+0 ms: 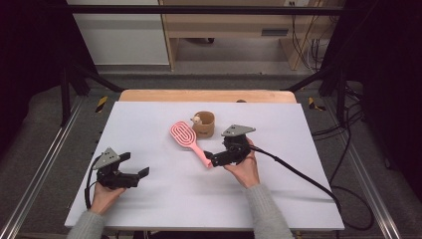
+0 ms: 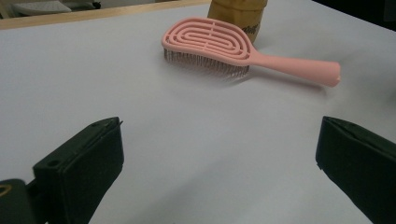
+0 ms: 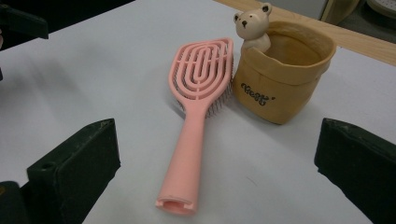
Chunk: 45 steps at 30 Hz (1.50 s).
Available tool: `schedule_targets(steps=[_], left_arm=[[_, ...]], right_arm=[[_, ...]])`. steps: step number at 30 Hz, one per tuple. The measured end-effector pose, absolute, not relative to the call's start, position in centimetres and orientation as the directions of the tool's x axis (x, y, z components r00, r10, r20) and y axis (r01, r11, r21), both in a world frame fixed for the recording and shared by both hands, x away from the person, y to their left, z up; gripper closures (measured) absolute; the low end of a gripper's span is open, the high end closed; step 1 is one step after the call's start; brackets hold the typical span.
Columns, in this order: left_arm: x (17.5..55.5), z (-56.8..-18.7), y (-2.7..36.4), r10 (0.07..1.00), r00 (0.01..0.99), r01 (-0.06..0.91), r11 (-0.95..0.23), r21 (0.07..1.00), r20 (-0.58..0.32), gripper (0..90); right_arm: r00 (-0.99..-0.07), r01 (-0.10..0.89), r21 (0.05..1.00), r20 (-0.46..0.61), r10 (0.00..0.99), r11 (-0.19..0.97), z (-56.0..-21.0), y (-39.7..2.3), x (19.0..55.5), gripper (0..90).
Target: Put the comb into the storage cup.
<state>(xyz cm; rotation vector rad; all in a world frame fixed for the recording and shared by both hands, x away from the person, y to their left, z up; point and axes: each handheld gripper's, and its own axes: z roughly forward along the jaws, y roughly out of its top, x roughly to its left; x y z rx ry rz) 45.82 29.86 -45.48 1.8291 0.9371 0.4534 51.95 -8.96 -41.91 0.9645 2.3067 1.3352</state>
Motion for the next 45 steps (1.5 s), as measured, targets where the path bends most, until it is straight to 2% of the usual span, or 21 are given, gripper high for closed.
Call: schedule_targets(steps=[21, 45], left_arm=[[45.9, -45.6, 29.8, 0.769, 0.632, 0.401, -0.219, 0.89, -0.096, 0.9], [46.0, -45.7, 29.8, 0.765, 0.637, 0.402, -0.221, 0.888, -0.098, 0.9]], right_arm=[[-0.734, 0.427, 0.809, 0.049, 0.677, 0.404, -43.6, -4.8, 54.0, 1.1], [-0.733, 0.456, 0.776, 0.05, 0.678, 0.435, -45.0, -3.8, 55.3, 1.7]])
